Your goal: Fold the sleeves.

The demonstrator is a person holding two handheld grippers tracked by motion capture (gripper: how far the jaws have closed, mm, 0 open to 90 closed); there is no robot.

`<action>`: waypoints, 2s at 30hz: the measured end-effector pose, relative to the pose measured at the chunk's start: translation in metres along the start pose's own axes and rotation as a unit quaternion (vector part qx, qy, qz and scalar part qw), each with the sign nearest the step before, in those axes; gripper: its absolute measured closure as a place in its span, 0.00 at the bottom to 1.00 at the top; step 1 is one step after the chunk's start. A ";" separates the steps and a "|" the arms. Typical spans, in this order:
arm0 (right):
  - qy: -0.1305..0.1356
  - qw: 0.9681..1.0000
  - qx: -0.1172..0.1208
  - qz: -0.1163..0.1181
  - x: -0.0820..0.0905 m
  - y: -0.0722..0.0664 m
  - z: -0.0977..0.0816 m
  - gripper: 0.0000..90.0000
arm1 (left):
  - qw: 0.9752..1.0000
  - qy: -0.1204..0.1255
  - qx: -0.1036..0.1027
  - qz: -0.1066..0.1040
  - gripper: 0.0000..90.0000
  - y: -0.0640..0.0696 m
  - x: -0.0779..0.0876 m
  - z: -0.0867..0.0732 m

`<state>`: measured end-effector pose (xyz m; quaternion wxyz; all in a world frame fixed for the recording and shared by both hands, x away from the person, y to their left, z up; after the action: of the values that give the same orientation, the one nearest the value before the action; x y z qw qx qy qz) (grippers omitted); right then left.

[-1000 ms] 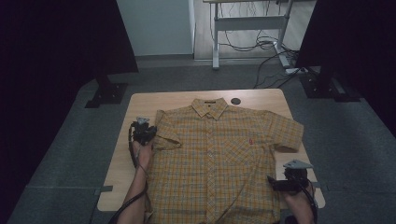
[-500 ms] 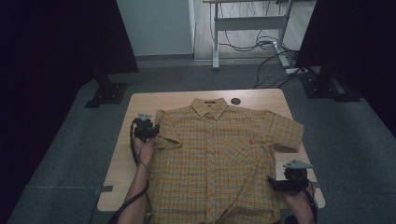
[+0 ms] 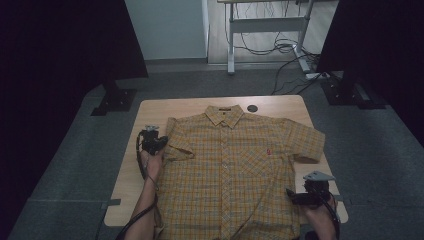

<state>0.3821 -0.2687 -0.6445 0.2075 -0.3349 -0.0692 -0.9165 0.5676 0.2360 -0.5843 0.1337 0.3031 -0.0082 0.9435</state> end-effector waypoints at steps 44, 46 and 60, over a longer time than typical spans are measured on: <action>0.000 1.000 0.002 0.003 0.000 -0.001 0.000 0.01 | 0.991 0.041 -0.111 -0.064 0.29 0.102 0.011 0.053; 0.000 1.000 0.002 0.002 0.000 -0.001 0.000 0.01 | 0.990 0.041 -0.114 -0.066 0.27 0.101 0.014 0.050; 0.000 1.000 0.002 0.002 0.000 -0.001 0.000 0.01 | 0.991 0.039 -0.100 -0.082 0.19 0.090 0.038 0.030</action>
<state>0.3818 -0.2678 -0.6445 0.2102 -0.3346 -0.0706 -0.9159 0.5321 0.1555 -0.5321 0.2409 0.2503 -0.0725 0.9349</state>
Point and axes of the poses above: each handheld gripper's, and its own axes: x roughly backward along the jaws, z roughly out of its top, y roughly to its right, the point moved 10 cm from there along -x, roughly forward along the jaws, and after that the axes turned 1 degree about y, right-handed, at the moved point
